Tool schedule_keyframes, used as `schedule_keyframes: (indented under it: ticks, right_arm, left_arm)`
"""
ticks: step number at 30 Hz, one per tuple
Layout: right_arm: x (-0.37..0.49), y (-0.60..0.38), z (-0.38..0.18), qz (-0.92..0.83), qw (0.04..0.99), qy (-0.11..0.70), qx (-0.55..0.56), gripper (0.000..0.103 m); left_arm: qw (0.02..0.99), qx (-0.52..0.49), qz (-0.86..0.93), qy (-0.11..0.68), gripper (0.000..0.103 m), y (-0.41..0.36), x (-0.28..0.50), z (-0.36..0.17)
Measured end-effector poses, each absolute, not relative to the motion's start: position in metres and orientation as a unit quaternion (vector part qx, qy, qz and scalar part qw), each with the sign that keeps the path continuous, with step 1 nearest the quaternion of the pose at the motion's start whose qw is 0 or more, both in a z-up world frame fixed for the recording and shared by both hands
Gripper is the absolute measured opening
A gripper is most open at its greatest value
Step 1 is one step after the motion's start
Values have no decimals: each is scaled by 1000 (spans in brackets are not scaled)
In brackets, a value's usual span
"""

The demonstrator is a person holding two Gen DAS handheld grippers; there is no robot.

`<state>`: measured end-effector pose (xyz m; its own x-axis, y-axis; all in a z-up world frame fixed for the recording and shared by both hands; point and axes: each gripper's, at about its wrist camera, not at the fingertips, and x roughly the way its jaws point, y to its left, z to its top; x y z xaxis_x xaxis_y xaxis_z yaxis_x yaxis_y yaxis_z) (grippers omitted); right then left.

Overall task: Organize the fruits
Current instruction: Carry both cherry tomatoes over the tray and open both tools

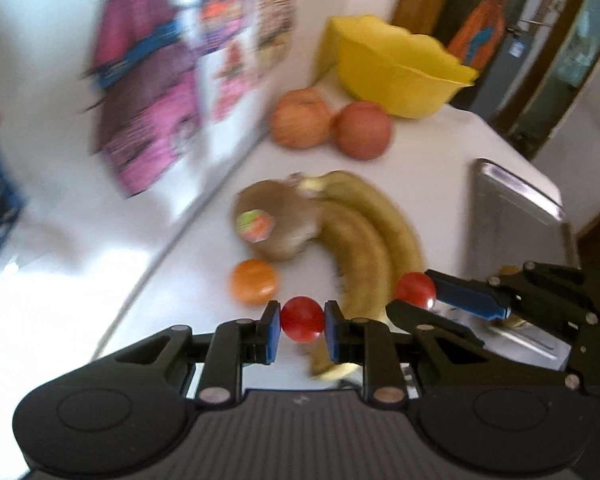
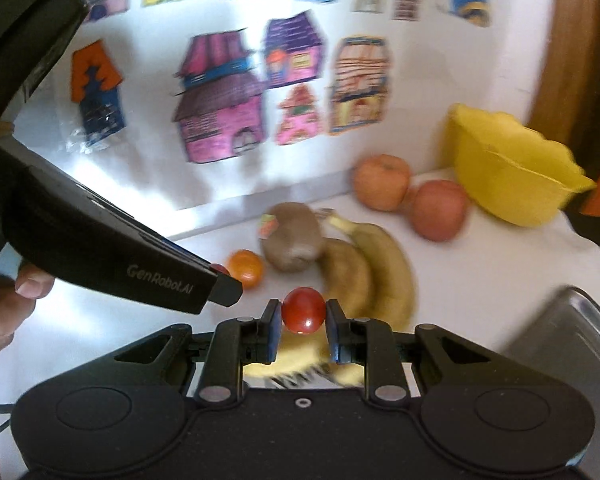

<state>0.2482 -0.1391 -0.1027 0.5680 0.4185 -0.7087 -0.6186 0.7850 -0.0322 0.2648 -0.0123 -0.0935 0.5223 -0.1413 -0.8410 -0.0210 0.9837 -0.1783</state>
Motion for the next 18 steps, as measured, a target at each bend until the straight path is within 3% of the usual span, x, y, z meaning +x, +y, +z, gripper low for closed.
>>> schedule_keyframes:
  ticks: [18]
  right_arm:
    - [237,-271,-87,121,921,363,-79,25]
  left_arm:
    - [868,-51,-160,468,25,-151,315,-90]
